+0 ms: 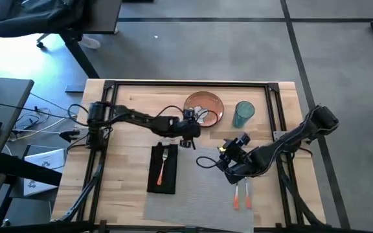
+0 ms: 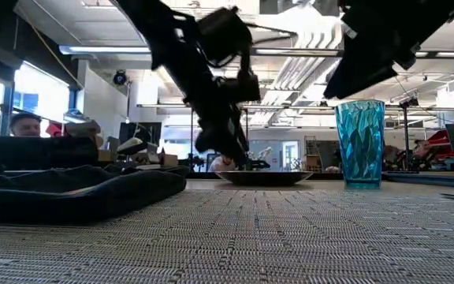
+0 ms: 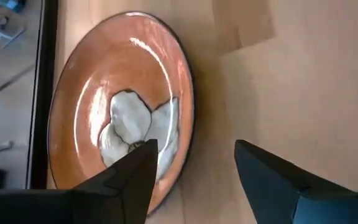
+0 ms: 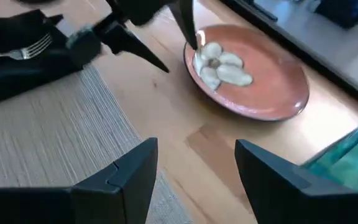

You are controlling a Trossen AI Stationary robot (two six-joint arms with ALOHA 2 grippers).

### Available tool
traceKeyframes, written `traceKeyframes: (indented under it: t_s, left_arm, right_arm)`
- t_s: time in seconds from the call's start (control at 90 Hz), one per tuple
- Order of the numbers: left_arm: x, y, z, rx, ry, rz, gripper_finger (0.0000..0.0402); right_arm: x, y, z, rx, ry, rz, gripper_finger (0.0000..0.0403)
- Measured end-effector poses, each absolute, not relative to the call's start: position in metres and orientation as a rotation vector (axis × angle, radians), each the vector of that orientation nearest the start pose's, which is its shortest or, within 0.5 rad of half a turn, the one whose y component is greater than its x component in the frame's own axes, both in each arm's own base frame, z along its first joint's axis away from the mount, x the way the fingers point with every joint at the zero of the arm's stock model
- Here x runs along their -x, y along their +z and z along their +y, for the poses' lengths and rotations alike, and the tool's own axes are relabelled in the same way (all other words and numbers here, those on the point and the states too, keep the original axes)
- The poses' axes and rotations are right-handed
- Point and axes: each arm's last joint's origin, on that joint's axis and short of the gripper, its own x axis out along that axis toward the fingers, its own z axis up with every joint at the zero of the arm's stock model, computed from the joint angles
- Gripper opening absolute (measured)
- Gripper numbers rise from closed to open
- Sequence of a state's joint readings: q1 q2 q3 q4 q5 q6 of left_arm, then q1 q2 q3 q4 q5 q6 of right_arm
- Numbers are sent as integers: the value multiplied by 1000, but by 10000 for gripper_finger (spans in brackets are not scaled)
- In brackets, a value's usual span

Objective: Set table place
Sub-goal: Put the orange patterned plate in between the orange table knife and the black table napkin on the gray tablemat

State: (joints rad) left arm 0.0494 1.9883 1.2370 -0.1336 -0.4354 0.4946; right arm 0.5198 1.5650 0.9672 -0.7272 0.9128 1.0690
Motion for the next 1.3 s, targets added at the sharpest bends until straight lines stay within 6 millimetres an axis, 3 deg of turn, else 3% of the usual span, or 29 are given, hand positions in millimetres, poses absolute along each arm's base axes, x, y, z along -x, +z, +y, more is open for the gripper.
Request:
traceKeyframes:
  t_s: [0.2, 0.533, 0.722, 0.822, 0.889, 1.078, 1.3]
  left_arm:
    - [-419, 123, 54, -604, 238, 1040, 200]
    - [-426, 116, 73, -614, 314, 1030, 189]
    - [-425, 114, 81, -537, 223, 1019, 107]
    - [-424, 114, 80, -576, 241, 1034, 36]
    - [-425, 115, 80, -608, 270, 1036, 17]
    - [-424, 118, 56, -743, 292, 1089, 5]
    - [-423, 151, 6, -757, 255, 1051, 0]
  right_arm:
    - [-256, 180, 121, -173, -837, 635, 202]
    - [-261, 155, 127, -247, -894, 628, 202]
    - [-262, 152, 128, -256, -891, 649, 202]
    - [-261, 151, 128, -255, -890, 657, 202]
    - [-261, 151, 128, -244, -886, 666, 202]
    - [-258, 152, 130, -241, -871, 694, 202]
    - [-253, 158, 138, -257, -830, 698, 202]
